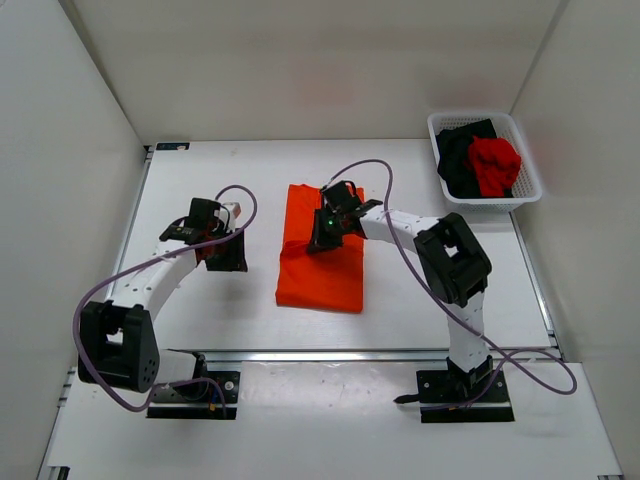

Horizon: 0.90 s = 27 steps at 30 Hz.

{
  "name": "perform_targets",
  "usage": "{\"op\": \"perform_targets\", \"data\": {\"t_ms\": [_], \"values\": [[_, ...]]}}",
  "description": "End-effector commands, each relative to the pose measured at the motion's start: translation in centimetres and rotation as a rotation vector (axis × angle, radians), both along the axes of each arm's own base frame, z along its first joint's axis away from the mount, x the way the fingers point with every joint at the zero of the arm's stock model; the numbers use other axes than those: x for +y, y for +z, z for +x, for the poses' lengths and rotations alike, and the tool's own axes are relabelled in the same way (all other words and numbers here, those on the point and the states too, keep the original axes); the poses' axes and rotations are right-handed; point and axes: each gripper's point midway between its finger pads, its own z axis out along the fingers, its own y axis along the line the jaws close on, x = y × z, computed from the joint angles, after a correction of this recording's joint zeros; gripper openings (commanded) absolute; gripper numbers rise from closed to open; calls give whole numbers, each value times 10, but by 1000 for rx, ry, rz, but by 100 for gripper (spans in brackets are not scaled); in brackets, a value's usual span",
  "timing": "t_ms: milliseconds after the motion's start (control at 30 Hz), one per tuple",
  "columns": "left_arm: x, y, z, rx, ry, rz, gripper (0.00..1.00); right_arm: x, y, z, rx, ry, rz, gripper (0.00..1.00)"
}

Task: Fold and stack the t-shirts
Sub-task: Fold the folded rectangular tshirt in 1/3 of the way

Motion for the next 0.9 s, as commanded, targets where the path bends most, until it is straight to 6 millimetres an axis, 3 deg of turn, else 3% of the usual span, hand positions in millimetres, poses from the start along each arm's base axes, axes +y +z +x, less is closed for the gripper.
{"op": "perform_targets", "data": {"t_ms": [0,167,267,333,367,400,467,500,533,600,667,700,767,800,867], "values": [[-2,8,9,-37,-7,-1,54,0,21,44,-121,-61,3,0],[-11,13,10,-51,-50,-12,56,-5,37,68,-162,-87,11,0],[-27,14,4,-36,-110,-62,57,-9,46,62,-151,-76,11,1],[-43,14,-4,-17,-163,-113,60,-23,54,50,-137,-94,11,6],[-49,12,-6,-15,-176,-126,60,-28,74,47,-162,-112,35,9],[-59,10,-11,-6,-203,-150,61,-39,64,33,-130,-127,12,17],[-72,5,-19,17,-237,-164,65,-60,66,2,-126,-148,9,34],[-80,2,-21,19,-251,-172,65,-66,65,-6,-115,-160,11,39],[-85,-2,-23,34,-256,-179,66,-77,53,-27,-71,-162,-6,43],[-93,-12,-27,70,-262,-192,66,-90,54,-54,-39,-169,0,45],[-94,-19,-29,100,-248,-198,68,-107,32,-88,35,-176,-40,44],[-94,-24,-28,108,-236,-194,69,-108,34,-94,42,-195,-18,45],[-96,-29,-29,126,-224,-203,71,-115,21,-116,81,-214,5,45],[-94,-34,-29,135,-215,-195,72,-116,23,-119,85,-228,25,45],[-96,-41,-36,172,-204,-200,73,-122,10,-131,131,-260,39,46]]}}
